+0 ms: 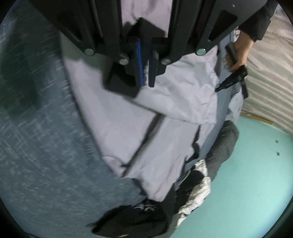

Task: Fold clothes

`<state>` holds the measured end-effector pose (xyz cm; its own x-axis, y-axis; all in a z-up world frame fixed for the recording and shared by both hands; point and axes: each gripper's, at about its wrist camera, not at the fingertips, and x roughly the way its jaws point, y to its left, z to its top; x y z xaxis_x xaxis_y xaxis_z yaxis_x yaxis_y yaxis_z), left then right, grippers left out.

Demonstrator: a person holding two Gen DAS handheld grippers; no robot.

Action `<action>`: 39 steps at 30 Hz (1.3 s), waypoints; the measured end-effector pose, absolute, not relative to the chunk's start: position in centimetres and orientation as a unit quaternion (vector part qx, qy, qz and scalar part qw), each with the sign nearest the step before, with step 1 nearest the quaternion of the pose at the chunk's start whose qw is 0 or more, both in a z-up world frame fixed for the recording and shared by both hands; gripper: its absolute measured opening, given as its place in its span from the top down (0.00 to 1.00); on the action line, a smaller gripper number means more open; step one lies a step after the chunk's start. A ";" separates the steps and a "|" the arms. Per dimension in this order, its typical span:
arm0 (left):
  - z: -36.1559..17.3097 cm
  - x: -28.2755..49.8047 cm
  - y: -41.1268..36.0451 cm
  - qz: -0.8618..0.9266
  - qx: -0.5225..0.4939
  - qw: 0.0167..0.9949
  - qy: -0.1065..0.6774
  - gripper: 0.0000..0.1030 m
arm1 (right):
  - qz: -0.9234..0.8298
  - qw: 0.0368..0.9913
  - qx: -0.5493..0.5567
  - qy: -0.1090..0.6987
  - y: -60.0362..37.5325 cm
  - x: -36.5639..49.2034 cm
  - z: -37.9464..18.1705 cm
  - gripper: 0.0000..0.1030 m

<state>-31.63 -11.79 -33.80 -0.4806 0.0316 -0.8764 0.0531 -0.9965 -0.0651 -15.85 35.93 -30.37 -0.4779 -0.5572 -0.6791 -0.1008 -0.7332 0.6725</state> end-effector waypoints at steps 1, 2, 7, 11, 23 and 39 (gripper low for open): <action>-33.5 -31.3 -12.1 -0.861 0.507 0.010 0.044 0.73 | -0.791 0.137 0.491 -0.339 36.3 -15.9 -30.5 0.93; -33.3 -31.1 -12.5 -0.863 0.503 0.012 0.052 0.73 | -0.790 0.130 0.491 -0.343 36.7 -16.0 -30.6 0.93; -32.6 -30.4 -13.4 -0.870 0.488 0.009 0.068 0.73 | -0.789 0.141 0.475 -0.365 36.8 -15.8 -30.1 0.93; -33.5 -30.9 -13.3 -0.865 0.497 0.002 0.071 0.73 | -0.787 0.160 0.479 -0.354 35.6 -15.6 -29.9 0.93; -31.6 -29.3 -12.9 -0.882 0.465 -0.002 0.073 0.75 | -0.786 0.154 0.480 -0.357 35.8 -16.1 -30.2 0.93; -33.0 -29.1 -11.6 -0.870 0.492 -0.003 0.038 0.75 | -0.786 0.162 0.480 -0.355 35.1 -16.2 -30.2 0.93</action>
<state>-29.12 -11.59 -32.98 -0.5154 0.0423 -0.8559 0.0334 -0.9970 -0.0694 -16.22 35.14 -30.17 -0.4859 -0.5959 -0.6394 -0.0855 -0.6956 0.7133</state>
